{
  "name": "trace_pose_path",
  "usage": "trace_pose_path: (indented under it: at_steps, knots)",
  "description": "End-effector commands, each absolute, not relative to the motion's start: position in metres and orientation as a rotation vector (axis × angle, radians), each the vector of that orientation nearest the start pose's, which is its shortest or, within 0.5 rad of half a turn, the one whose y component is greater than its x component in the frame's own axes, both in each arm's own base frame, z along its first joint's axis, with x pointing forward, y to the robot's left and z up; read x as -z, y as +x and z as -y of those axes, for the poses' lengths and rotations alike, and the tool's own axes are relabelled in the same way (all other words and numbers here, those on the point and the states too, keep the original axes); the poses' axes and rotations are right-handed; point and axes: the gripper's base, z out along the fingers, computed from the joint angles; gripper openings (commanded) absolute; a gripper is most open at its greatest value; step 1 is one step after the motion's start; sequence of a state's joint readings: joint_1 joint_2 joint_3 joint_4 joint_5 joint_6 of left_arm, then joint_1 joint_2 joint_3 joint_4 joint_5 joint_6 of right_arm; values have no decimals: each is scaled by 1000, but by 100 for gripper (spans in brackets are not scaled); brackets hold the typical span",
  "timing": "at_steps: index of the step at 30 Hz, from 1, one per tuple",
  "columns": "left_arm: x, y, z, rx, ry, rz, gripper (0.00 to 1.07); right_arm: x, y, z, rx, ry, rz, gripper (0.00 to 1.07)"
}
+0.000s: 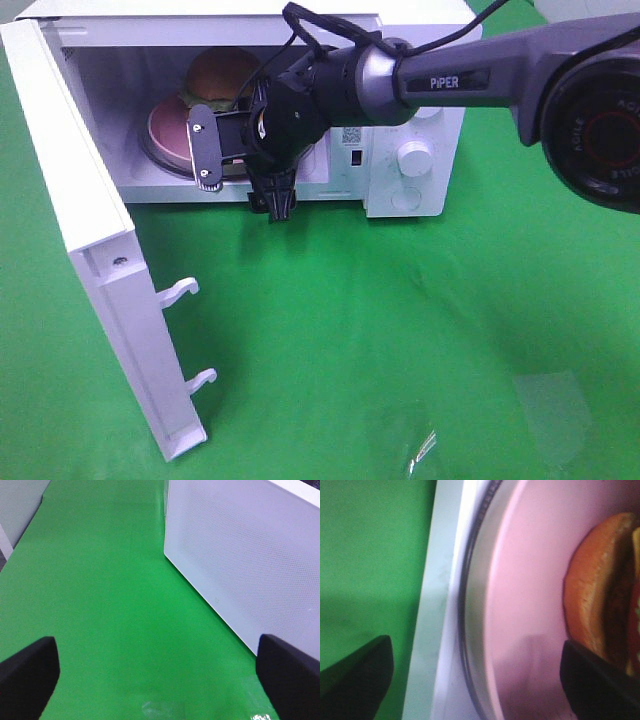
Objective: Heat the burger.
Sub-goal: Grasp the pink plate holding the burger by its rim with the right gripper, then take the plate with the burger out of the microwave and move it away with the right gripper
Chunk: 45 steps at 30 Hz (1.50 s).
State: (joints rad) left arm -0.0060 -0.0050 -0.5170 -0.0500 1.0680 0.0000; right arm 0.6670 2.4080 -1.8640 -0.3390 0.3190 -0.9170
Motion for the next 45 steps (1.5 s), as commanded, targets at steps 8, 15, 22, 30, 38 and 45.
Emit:
trace_pose_path:
  at_steps: [8, 15, 22, 30, 38, 45]
  knots:
    - [-281, -11, 4, 62, 8, -2017, 100, -118, 441, -318, 383, -1866, -1458, 83]
    - [-281, -11, 4, 62, 8, -2017, 100, -113, 440, -319, 354, -1854, -1488, 56]
    - [-281, -11, 4, 62, 8, -2017, 100, -112, 438, -320, 333, -1846, -1508, 14]
    - [-281, -11, 4, 62, 8, -2017, 100, -117, 429, -322, 303, -1906, -1543, 0]
    - [-281, -11, 4, 62, 8, -2017, 100, -128, 417, -325, 275, -2063, -1472, 0]
    - [-281, -11, 4, 62, 8, -2017, 100, -139, 410, -322, 306, -2124, -1432, 0]
